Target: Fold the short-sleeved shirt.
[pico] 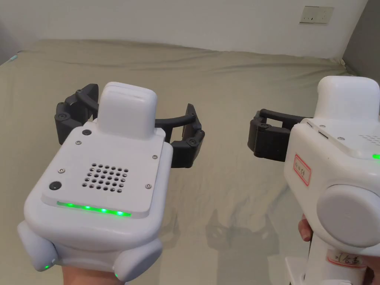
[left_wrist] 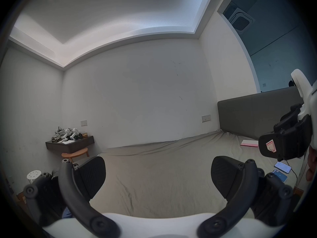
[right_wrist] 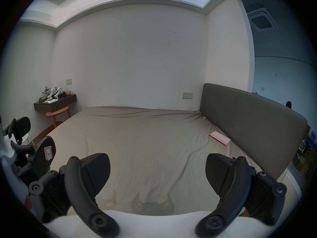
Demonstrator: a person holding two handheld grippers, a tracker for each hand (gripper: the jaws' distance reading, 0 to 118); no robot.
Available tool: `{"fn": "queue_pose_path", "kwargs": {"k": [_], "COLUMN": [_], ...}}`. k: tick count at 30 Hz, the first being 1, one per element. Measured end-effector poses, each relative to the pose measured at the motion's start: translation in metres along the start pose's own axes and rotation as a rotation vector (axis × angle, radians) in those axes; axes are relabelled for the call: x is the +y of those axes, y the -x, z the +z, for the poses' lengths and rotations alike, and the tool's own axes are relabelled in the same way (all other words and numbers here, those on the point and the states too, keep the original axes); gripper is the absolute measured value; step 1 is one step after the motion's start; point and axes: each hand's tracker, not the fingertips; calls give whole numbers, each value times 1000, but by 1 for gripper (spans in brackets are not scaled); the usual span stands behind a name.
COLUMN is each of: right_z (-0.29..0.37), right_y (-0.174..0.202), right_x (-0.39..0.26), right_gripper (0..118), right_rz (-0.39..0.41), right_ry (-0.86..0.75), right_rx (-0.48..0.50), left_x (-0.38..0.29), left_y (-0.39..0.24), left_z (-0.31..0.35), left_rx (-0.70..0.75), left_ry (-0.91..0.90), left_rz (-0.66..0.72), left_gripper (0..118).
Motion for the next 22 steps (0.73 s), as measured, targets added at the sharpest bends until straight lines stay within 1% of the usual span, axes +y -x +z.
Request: {"fn": "queue_pose_path", "kwargs": {"k": [8,13,16,18,20,22], "right_z": [0,-5,-9,-12,-13,-14], "right_y": [-2,-4,-5,-4,-5,-5], "right_x": [-1,-6,-7,-9,-9,-8], "right_gripper": [114,114,114,114,114,114], "right_rz": [-10,-15,-16,-20,-12,-20], "right_ry": [-3,-4,20,35,51,57], "right_rx": [-7,5,34,23,31,29], "left_x": [0,-1,-2,-3,-5,-6], "left_y": [-1,-2,-1,-1,0,0], "left_z": [1,0,0,-1,-2,-3], "left_rx": [-1,0,0,2,5,8], "left_ry": [2,6,10,14,19,23], "left_rz": [1,0,-2,-2,0,1], "left_gripper": [118,118,118,118,118,118]}}
